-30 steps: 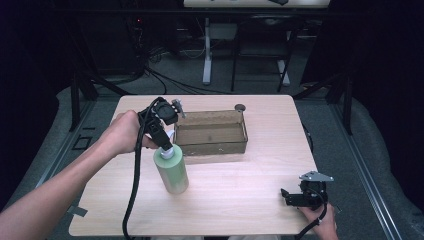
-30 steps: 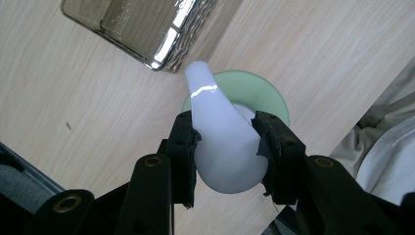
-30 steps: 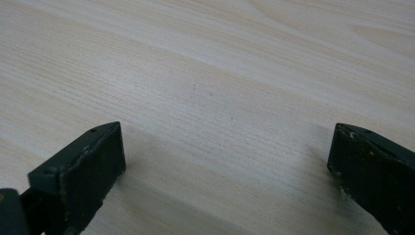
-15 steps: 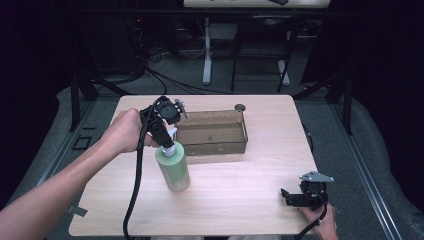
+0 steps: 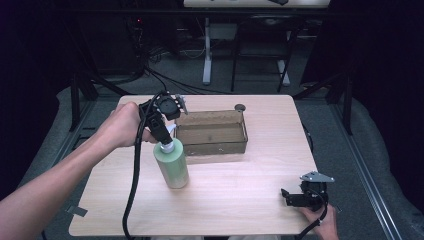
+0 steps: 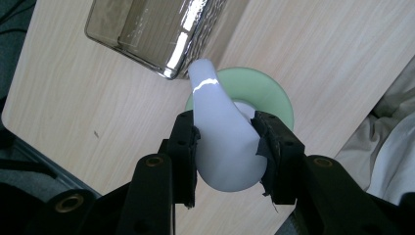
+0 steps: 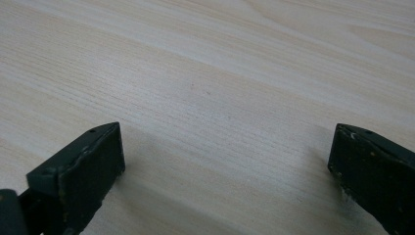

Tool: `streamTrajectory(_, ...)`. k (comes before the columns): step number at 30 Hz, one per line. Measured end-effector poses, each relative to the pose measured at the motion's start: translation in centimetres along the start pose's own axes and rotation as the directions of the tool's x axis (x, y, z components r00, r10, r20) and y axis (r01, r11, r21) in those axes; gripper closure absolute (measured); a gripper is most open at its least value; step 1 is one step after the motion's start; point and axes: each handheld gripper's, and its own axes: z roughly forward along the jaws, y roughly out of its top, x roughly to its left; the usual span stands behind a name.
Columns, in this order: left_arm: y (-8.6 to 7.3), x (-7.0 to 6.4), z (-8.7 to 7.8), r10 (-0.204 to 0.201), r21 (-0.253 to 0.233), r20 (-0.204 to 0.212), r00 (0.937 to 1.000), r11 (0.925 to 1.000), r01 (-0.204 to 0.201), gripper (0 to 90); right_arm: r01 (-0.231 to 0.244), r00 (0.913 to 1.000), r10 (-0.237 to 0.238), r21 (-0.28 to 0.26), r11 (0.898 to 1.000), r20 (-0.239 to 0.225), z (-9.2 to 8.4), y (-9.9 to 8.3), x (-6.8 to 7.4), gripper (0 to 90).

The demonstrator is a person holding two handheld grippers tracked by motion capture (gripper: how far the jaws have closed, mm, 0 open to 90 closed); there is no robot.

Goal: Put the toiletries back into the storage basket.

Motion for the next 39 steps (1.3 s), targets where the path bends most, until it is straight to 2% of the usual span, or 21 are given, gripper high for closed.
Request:
streamTrajectory(5,0.1,0.1,-0.5,0.005,0.009,-0.007,1.0000,0.9999,-0.005,62.9,0.001,1.0000,-0.001,0.001,1.000,-0.003,0.0,0.0,-0.1,0.0)
streamTrajectory(12,0.0,0.5,-1.7,-0.002,-0.005,-0.017,0.9999,1.0000,0.002,62.9,0.005,0.9999,-0.005,-0.001,1.000,-0.010,0.0,0.0,-0.1,0.0)
streamTrajectory(16,0.3,0.4,-2.5,0.008,-0.004,-0.025,0.9997,1.0000,-0.009,62.9,0.023,0.9994,-0.023,0.000,1.000,-0.025,0.2,0.2,-0.2,0.0)
streamTrajectory(25,0.9,0.3,-4.3,0.020,-0.018,-0.039,0.9990,0.9996,-0.021,63.0,0.024,0.9993,-0.024,0.005,1.000,-0.028,0.2,0.3,-0.2,0.0)
streamTrajectory(30,1.3,0.2,-5.1,0.034,-0.010,-0.049,0.9982,0.9993,-0.035,63.0,0.021,0.9994,-0.021,0.003,1.000,-0.027,0.3,0.3,-0.2,0.0)
streamTrajectory(36,1.6,0.5,-6.1,0.023,-0.056,-0.063,0.9978,0.9981,-0.027,63.1,0.021,0.9995,-0.021,0.005,1.000,-0.024,0.3,0.3,-0.1,0.0)
streamTrajectory(39,1.7,0.7,-6.1,0.016,-0.060,-0.065,0.9978,0.9980,-0.020,63.2,0.017,0.9997,-0.017,0.003,1.000,-0.019,0.3,0.3,-0.1,0.0)
